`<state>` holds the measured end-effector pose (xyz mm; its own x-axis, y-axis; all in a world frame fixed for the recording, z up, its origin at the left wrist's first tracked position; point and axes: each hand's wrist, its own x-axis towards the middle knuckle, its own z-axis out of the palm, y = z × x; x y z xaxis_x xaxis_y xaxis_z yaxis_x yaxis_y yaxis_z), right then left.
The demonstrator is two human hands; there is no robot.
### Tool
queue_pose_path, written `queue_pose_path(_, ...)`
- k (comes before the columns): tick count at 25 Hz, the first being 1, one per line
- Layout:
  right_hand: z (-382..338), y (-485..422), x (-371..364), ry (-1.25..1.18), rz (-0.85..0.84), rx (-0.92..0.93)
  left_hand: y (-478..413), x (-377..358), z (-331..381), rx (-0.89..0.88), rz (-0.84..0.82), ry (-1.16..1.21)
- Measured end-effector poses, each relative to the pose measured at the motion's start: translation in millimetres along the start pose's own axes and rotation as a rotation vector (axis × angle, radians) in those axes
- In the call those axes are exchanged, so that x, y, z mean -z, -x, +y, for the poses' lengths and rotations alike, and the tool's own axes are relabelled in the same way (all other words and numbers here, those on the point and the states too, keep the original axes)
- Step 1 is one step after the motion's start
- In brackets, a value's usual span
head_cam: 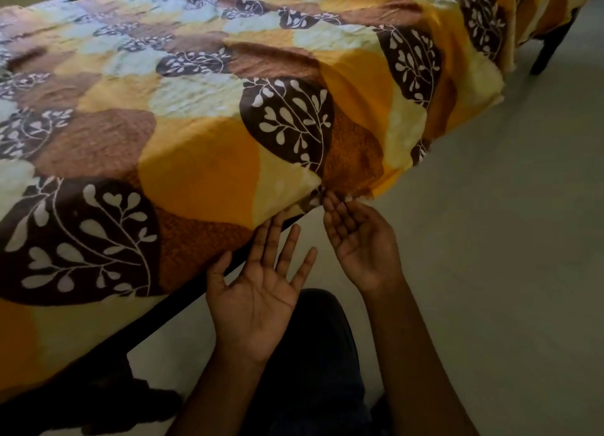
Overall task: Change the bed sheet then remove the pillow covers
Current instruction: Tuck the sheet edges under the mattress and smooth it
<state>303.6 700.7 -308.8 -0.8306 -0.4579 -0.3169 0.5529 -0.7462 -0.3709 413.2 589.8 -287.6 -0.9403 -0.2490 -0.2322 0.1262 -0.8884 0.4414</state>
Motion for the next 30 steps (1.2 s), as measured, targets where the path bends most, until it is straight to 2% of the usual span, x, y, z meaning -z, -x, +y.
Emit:
queue_pose_path(3, 8, 4, 2, -0.151, -0.138, 0.008, -5, 15, 4, 0.067, -0.142, 0.014)
queue_pose_path(6, 11, -1, -7, -0.13, -0.179, 0.023, -4, 26, 3, 0.072, -0.123, -0.01)
queue_pose_path(9, 8, -10, -18, -0.107, -0.23, -0.011, -7, 28, 3, 0.132, -0.186, 0.05)
queue_pose_path(12, 7, -20, -29, -0.081, -0.312, -0.043, -13, 34, 1, 0.119, -0.217, 0.101)
queue_pose_path(15, 8, -21, -37, -0.015, -0.219, -0.005, -15, 21, 1, 0.097, -0.177, 0.084)
queue_pose_path(18, 17, -6, -20, 0.068, 0.02, 0.083, 1, 7, 4, 0.037, 0.088, -0.046)
queue_pose_path(21, 43, 9, -6, 0.099, 0.123, -0.003, 27, 5, 13, -0.057, 0.129, -0.082)
queue_pose_path(25, 75, 10, -23, 0.104, 0.054, -0.161, 48, 6, 26, -0.14, 0.104, -0.052)
queue_pose_path(27, 84, 6, -33, 0.186, -0.007, -0.166, 50, 10, 28, -0.127, 0.068, -0.042)
queue_pose_path(30, 88, -2, -42, 0.227, 0.015, -0.115, 49, 25, 33, -0.054, -0.019, -0.045)
